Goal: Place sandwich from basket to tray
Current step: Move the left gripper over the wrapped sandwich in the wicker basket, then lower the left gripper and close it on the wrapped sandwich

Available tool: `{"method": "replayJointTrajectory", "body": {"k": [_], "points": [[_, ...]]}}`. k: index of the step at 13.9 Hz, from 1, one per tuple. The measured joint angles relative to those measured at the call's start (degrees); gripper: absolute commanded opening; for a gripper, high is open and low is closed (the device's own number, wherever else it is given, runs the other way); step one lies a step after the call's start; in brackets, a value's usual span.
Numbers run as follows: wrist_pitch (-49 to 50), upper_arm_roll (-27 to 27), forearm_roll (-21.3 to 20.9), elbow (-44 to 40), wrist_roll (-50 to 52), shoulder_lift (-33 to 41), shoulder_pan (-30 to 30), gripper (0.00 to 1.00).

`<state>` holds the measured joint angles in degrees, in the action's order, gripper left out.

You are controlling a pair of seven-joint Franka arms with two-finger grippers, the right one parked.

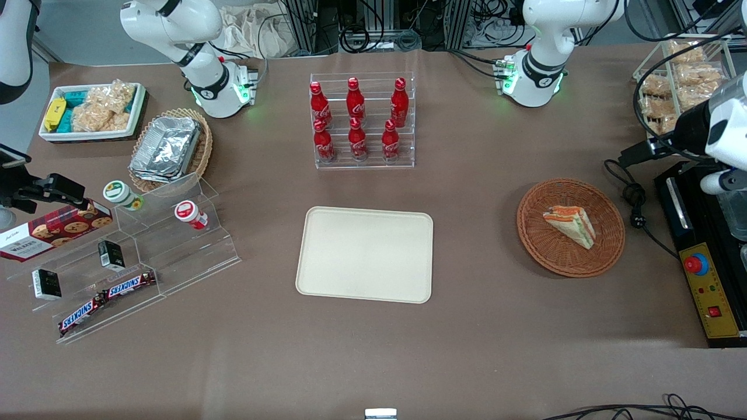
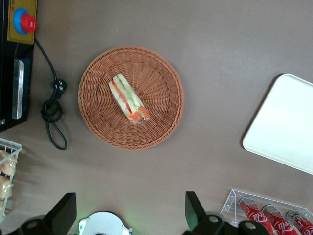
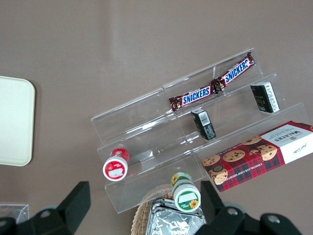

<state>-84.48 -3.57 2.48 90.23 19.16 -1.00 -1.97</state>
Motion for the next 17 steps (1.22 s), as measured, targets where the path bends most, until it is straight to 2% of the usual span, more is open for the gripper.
{"method": "replayJointTrajectory", "body": {"k": [8, 14, 17], "points": [[-8.1, 0.2, 0.0, 11.1, 3.5, 0.1, -1.0, 1.0], [-18.9, 0.2, 0.0, 21.0, 8.2, 0.6, -1.0, 1.0], [-27.8, 0.2, 0.0, 27.9, 13.1, 0.6, -1.1, 1.0]]}}
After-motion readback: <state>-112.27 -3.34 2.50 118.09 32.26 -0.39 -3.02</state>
